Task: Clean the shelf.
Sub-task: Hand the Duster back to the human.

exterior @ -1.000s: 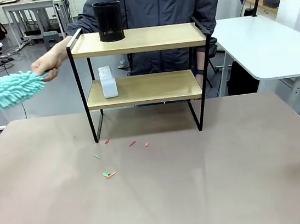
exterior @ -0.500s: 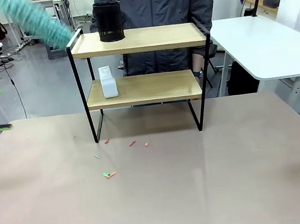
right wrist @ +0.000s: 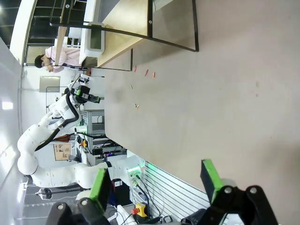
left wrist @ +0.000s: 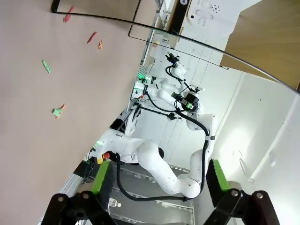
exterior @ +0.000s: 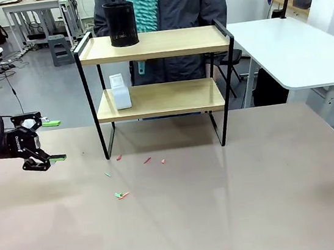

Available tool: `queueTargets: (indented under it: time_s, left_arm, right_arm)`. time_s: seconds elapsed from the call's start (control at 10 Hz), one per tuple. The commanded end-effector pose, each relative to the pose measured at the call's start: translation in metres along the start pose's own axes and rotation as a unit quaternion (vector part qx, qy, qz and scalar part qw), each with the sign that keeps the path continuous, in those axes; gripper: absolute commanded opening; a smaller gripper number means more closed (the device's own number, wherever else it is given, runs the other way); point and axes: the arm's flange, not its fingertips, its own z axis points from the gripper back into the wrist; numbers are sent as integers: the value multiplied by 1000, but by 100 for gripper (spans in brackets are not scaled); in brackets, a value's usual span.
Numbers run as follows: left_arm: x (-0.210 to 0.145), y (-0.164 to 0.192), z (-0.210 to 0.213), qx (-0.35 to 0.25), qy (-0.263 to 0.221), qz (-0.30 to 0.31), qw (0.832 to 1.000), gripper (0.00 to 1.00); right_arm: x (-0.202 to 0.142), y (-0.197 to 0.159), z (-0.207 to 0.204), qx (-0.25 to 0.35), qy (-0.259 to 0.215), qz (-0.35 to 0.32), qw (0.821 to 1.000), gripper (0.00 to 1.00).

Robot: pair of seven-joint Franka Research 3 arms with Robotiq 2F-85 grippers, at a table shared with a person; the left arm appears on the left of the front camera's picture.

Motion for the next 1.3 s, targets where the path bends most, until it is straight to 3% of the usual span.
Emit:
queueTargets:
  time_s: [0.0,1.2]
  left_arm:
    - [-6,-9,13,-8,-6,-11,1000,100]
    - [-6,-9,13,-8,-6,-11,1000,100]
  right_arm:
    - [1,-3,3,1,2,11,1000,100]
    - [1,-3,3,1,2,11,1000,100]
